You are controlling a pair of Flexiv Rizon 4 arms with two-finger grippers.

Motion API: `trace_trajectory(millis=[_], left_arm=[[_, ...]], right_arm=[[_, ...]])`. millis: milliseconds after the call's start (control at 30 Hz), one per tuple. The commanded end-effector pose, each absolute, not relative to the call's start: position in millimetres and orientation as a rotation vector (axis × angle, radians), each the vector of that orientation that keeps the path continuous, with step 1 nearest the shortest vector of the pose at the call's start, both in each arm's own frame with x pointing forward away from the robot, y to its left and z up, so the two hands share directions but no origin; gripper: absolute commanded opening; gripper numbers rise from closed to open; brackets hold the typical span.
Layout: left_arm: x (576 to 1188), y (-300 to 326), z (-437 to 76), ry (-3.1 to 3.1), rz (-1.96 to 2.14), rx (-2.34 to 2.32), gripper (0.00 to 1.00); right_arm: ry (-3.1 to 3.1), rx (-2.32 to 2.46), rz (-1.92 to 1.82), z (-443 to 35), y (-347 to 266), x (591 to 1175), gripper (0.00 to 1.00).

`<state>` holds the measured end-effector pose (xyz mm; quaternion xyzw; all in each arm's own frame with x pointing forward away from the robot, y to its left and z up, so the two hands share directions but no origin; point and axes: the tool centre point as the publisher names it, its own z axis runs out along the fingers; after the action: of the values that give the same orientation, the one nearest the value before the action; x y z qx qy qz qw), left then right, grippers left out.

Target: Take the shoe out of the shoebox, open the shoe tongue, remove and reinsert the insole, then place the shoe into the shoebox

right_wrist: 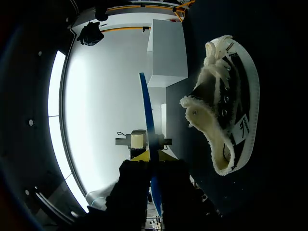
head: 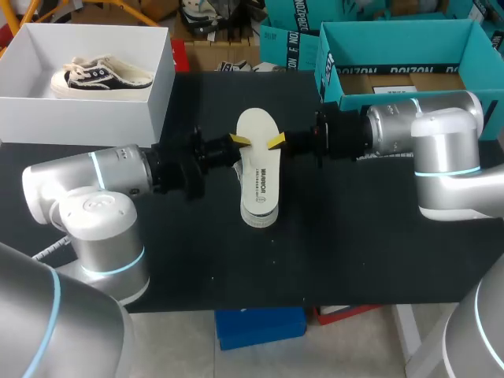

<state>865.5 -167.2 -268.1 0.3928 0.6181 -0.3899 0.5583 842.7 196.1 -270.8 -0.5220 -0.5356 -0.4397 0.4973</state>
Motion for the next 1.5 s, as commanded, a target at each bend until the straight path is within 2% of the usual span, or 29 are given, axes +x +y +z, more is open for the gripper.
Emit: trace_trajectory(millis=[33,167,200,233,600,1500], left_arm=[[864.5,-170.9,-270.1,1.461,-0.911,0.927,0.0],[862.9,-170.7,-271.4,1.469,-0.931,0.952,0.0],[861.8,-170.9,-271.7,1.472,-0.934,0.963,0.0],[860.7,-171.1,-272.1,1.475,-0.95,0.975,0.0],[841.0,-158.5,-278.5,1.579,-1.047,1.12,0.0],[776.0,-142.2,-300.2,1.736,-1.153,1.279,0.0]], right_arm=[[-1.297,-1.266,-1.065,-271.4,197.0,842.8,0.0],[-1.297,-1.266,-1.065,-271.4,197.0,842.8,0.0],[-1.297,-1.265,-1.063,-271.4,196.8,842.8,0.38],[-1.297,-1.269,-1.062,-271.1,196.1,843.0,1.0],[-1.379,-1.435,-1.027,-252.9,169.0,824.0,1.0],[-1.277,-2.032,-1.05,-213.2,92.1,721.3,1.0]])
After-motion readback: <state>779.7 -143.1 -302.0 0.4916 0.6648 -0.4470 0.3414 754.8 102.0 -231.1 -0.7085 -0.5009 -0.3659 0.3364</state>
